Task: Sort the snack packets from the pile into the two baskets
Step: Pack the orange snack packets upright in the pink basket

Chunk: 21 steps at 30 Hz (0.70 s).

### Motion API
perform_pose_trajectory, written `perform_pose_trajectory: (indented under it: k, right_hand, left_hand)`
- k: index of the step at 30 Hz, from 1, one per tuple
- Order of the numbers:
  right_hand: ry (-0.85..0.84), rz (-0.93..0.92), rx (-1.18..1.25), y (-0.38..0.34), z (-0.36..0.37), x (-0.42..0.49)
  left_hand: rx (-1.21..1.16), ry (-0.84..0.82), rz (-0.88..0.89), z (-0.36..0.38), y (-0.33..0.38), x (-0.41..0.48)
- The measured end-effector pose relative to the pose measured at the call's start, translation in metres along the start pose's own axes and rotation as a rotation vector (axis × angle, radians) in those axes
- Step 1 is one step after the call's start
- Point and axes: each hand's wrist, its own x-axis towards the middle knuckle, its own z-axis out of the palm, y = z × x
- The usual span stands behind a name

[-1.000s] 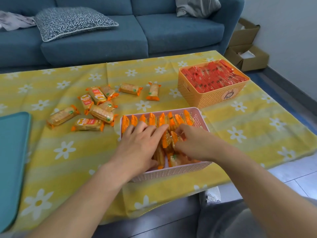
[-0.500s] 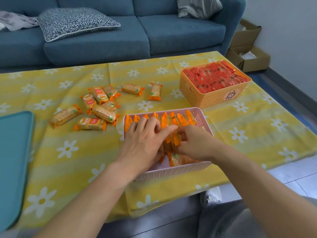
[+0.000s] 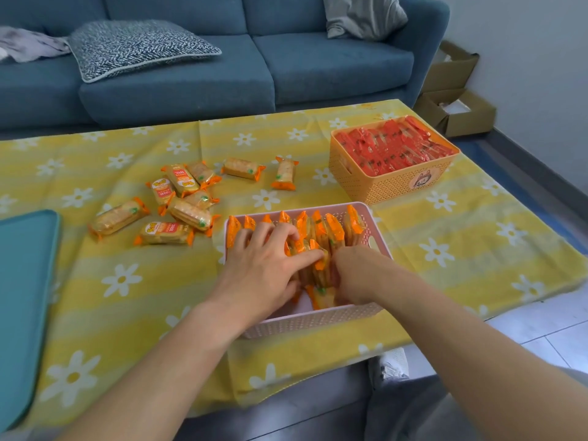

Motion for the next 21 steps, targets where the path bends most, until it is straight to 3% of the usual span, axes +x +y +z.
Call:
perform_pose_trajectory:
  k: [13,18,21]
  right_hand:
    - [0.068,-0.07,-0.051,0.017,-0.03,-0.018]
    - [-0.077,-0.076,-0.115,0.005,-0.009,-0.005]
    - [-0.064,-0.103,-0.157,0.003,-0.011,-0.003]
  left_hand:
    - [0.002,-0.005,-0.007,-0.002,-0.001,0.001]
    - [0.002,-0.018,-0.009,-0.001,0.0,0.001]
    - [0.001,-0.019,-0.013,-0.002,0.0,0.0]
